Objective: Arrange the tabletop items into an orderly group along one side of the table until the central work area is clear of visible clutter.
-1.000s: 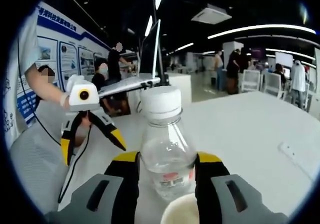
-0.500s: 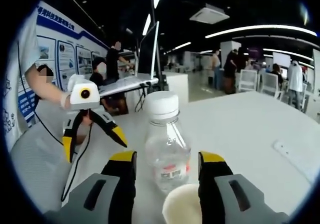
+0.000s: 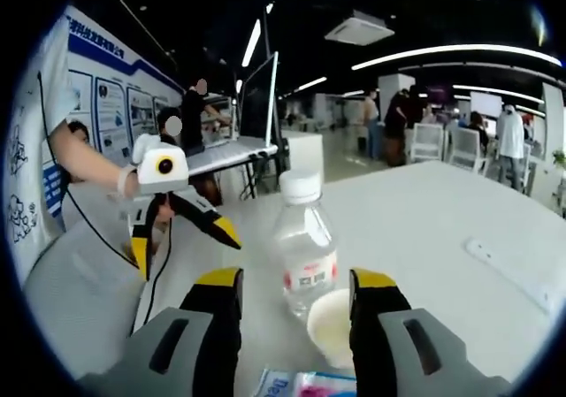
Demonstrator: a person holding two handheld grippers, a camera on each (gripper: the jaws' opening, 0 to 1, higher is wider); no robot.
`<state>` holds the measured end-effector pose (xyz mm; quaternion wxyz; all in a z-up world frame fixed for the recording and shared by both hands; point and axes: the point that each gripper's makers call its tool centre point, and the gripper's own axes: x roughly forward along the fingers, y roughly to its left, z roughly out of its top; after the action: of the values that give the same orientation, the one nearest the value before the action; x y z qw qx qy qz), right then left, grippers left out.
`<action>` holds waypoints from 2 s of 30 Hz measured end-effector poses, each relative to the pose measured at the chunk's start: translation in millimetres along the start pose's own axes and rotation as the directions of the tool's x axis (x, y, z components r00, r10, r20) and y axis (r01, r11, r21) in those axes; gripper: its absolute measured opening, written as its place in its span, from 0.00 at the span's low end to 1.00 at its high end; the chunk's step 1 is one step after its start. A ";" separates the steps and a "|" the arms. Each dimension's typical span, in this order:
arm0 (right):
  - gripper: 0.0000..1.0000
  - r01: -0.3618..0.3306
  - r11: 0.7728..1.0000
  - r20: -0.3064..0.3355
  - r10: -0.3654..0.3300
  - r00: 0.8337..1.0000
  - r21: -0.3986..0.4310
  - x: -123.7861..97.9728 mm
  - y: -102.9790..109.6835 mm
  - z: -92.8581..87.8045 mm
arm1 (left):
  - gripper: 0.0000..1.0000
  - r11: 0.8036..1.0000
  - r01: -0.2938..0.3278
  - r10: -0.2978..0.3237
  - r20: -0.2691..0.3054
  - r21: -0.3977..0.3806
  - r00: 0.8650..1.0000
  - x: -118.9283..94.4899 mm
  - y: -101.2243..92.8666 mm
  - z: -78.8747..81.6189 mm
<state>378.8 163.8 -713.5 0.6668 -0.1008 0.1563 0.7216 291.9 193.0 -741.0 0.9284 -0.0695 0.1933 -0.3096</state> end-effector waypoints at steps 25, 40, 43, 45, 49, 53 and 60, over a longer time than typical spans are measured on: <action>0.47 0.148 0.988 -0.101 -0.142 0.985 0.053 -101.3 0.1 -41.9 | 0.72 0.999 0.011 -0.011 -0.015 0.042 1.000 17.4 -32.3 18.1; 0.51 0.207 0.976 -0.135 -0.196 0.971 0.072 -144.0 19.5 -58.6 | 0.73 0.998 0.015 -0.014 -0.012 0.066 1.000 15.3 -55.6 25.5; 0.51 0.223 0.972 -0.145 -0.211 0.967 0.074 -156.4 22.9 -62.3 | 0.73 0.997 0.020 -0.018 -0.018 0.074 1.000 16.4 -63.1 24.4; 0.51 0.233 0.969 -0.138 -0.221 0.965 0.078 -164.7 24.1 -62.5 | 0.73 0.997 0.020 -0.018 -0.022 0.072 1.000 16.9 -66.4 23.1; 0.51 0.253 0.964 -0.151 -0.239 0.959 0.081 -177.8 26.7 -68.5 | 0.73 0.997 0.022 -0.020 -0.025 0.080 0.999 18.0 -73.4 23.3; 0.53 0.263 0.960 -0.162 -0.246 0.956 0.092 -186.9 30.9 -75.0 | 0.73 0.996 0.022 -0.020 -0.022 0.085 1.000 18.9 -78.2 24.6; 0.58 0.296 0.948 -0.175 -0.274 0.946 0.116 -207.4 38.3 -86.2 | 0.74 0.996 0.023 -0.022 -0.014 0.089 1.000 21.0 -85.6 26.4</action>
<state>354.1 -62.7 -716.8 0.7553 -0.1315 0.2426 0.5944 271.0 112.2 -702.2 0.9258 -0.0279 0.1846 -0.3287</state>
